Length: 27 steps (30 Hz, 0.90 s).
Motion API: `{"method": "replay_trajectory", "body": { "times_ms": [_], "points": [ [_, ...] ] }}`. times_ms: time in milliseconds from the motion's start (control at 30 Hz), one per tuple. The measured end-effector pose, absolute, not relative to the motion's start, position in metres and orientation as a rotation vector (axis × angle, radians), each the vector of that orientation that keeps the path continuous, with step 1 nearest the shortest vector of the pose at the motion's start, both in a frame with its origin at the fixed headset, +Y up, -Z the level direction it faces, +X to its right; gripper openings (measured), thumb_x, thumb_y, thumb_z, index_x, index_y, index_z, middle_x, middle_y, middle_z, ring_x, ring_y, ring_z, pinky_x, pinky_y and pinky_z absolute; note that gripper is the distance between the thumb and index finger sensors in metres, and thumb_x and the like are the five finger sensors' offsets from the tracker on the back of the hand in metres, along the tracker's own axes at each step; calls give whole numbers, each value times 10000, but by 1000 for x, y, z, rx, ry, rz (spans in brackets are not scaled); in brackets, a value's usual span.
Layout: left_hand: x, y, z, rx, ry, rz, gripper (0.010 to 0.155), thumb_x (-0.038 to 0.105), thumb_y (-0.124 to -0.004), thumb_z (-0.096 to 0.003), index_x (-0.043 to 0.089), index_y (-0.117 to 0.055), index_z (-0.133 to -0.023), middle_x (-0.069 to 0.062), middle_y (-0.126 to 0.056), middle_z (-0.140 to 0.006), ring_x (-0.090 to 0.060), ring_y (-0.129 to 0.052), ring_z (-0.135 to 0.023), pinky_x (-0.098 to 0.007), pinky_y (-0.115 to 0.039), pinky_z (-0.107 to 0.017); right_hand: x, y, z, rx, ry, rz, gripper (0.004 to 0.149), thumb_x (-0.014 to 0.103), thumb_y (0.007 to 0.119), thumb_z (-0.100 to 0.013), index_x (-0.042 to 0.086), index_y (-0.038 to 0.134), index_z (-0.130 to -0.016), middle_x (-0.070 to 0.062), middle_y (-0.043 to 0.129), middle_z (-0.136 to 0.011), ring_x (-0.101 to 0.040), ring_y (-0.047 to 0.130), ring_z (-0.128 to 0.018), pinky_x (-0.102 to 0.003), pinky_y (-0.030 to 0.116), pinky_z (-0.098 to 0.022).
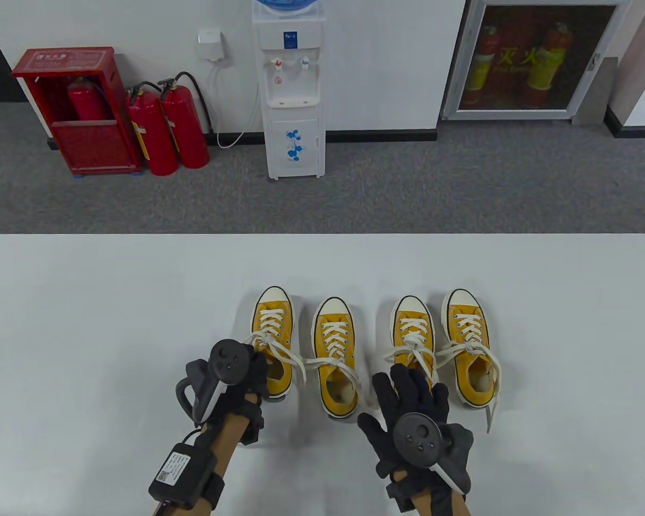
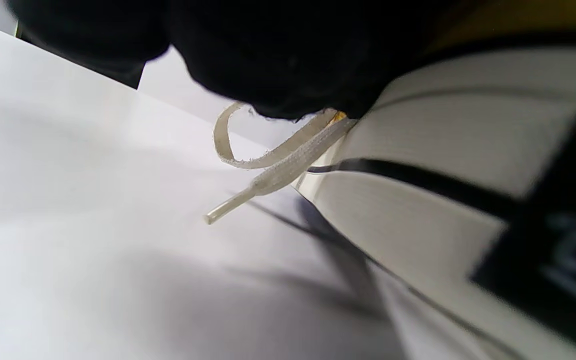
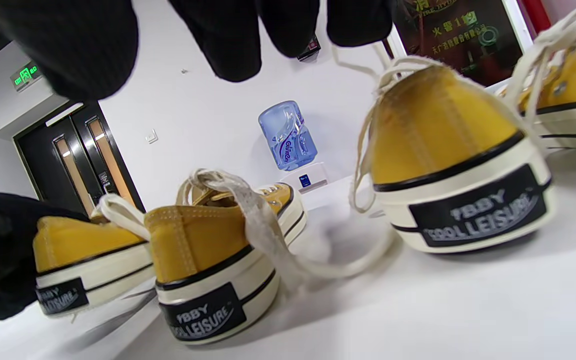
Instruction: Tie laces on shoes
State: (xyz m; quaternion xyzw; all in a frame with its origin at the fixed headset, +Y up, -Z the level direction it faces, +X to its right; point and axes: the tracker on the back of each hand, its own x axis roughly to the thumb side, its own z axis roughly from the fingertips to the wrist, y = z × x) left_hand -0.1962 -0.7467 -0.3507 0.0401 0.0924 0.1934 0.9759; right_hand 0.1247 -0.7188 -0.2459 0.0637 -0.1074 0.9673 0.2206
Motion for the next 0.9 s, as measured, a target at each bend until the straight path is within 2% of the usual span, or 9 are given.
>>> {"method": "replay_trajectory", "body": {
  "times_ms": [200,300,433,500,633,733,900],
  "points": [
    [-203,-759,-350,12,152,388,470,534,-753,-464,168,-916,-709,-72,-1008,-563,-176,-1018,-216,-454,-880,-300,122,-720,-247,188,-276,2698,776,592,755,-425,219,575,-1082,-61,357,-1170,-451,414,-1102,-748,230,-717],
    [-201,-755,-347,21,144,341,486,552,-757,-464,180,-916,-734,-74,-1017,-596,-195,-1034,-249,-473,-876,-325,122,-720,-247,191,-276,2696,776,592,755,-425,218,576,-1081,-63,358,-1169,-453,411,-1103,-749,230,-716],
    [-202,-744,-340,23,129,329,530,589,-757,-457,217,-901,-805,-85,-1009,-719,-253,-1060,-396,-520,-849,-423,122,-721,-246,191,-274,2696,777,593,754,-425,219,575,-1081,-65,357,-1169,-452,412,-1102,-750,229,-715],
    [-203,-737,-335,20,112,333,581,610,-745,-455,230,-846,-883,-102,-954,-827,-289,-1047,-515,-550,-814,-494,121,-720,-246,194,-276,2702,775,593,755,-425,220,577,-1080,-63,358,-1169,-455,412,-1101,-750,229,-715],
    [-206,-722,-323,16,54,352,715,637,-722,-458,238,-646,-1047,-134,-740,-1053,-374,-905,-822,-645,-649,-662,119,-720,-246,207,-282,2712,783,598,756,-422,219,575,-1082,-61,357,-1169,-453,408,-1103,-751,227,-714],
    [-209,-711,-311,22,10,344,786,662,-704,-457,257,-523,-1106,-138,-576,-1155,-428,-727,-999,-704,-506,-727,119,-720,-246,210,-277,2720,786,602,756,-420,221,572,-1083,-62,351,-1171,-454,404,-1103,-751,223,-714],
    [-215,-698,-292,47,-61,367,851,690,-683,-452,280,-409,-1144,-136,-399,-1227,-470,-470,-1139,-774,-314,-745,117,-720,-246,218,-272,2729,796,609,755,-417,225,563,-1087,-60,341,-1172,-454,392,-1105,-751,218,-714]
  ]
}}
